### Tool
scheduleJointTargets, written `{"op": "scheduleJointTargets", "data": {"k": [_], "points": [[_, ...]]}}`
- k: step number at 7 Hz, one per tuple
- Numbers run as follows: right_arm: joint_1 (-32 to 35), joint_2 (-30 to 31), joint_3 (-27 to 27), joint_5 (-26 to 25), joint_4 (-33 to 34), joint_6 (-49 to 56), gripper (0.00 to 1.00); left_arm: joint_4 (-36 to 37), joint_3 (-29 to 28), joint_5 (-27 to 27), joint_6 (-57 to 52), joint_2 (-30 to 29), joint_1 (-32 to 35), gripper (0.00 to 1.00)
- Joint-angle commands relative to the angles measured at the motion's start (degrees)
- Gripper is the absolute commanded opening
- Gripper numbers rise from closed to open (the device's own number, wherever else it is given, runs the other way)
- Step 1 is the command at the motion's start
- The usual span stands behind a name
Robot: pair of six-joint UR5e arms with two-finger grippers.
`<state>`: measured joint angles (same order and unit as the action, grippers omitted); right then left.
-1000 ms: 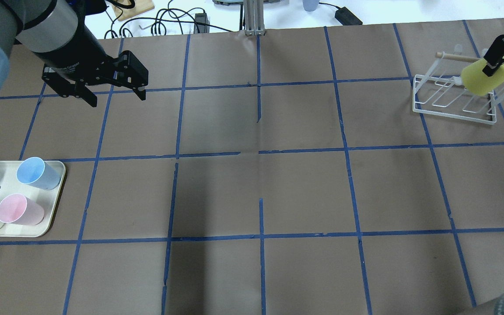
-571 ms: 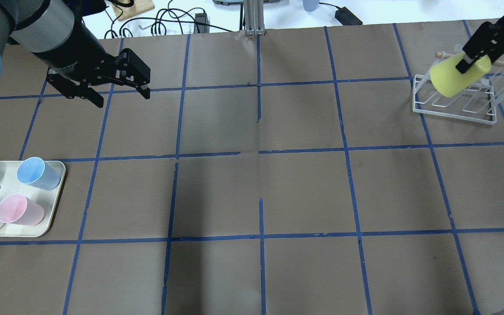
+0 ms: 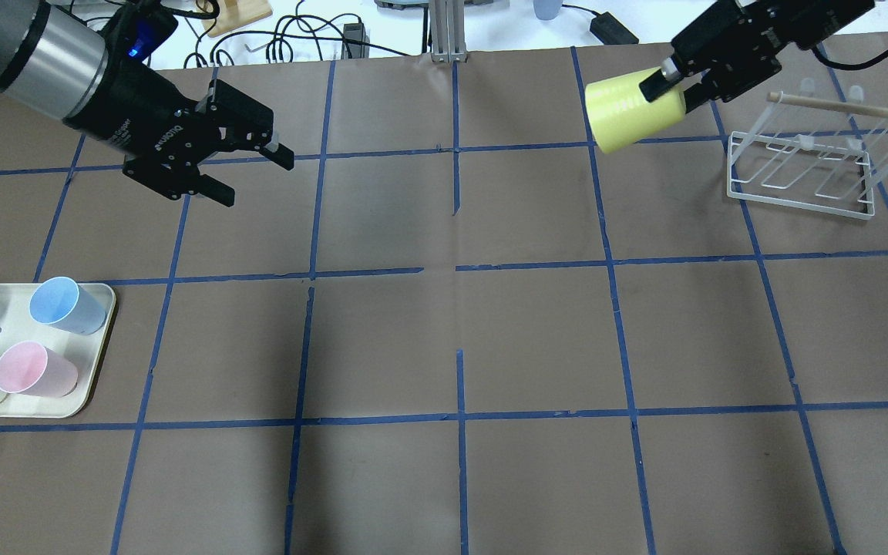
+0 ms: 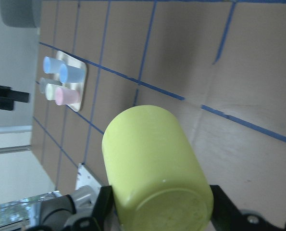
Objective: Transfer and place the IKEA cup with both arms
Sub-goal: 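Carry the cup toward the center while the left gripper reaches to meet it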
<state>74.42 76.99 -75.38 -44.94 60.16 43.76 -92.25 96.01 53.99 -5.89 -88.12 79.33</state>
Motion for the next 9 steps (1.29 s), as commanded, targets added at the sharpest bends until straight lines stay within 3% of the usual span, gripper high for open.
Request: {"op": "scheduleJointTargets", "data": {"k": [1, 2, 3, 5, 7, 9], "points": [[1.6, -0.2, -0.2, 11.4, -9.1, 0.6, 0.00, 0.0, 4.3, -18.2, -0.3, 0.0, -1.0, 1.00], [1.6, -0.9, -0.4, 14.3, -14.6, 4.5, 0.00, 0.6, 6.4, -27.7, -0.3, -0.1, -0.8, 1.00], [1.6, -1.6, -0.5, 17.0, -22.3, 11.3, 0.00, 1.2, 7.3, -30.4, -0.4, -0.2, -0.7, 1.00], [1.5, -2.9, -1.0, 17.6, -27.2, 15.7, 0.00, 5.9, 8.0, -41.0, 1.0, -1.5, 2.7, 1.00], [1.9, -4.7, -3.8, 20.7, -27.6, 18.2, 0.00, 11.3, 12.7, -47.5, 1.8, -2.0, 4.9, 1.00], [4.0, -5.0, -3.9, 20.9, -29.0, 18.2, 0.00, 14.4, 13.0, -47.7, 1.8, -3.8, 6.5, 1.00]]}}
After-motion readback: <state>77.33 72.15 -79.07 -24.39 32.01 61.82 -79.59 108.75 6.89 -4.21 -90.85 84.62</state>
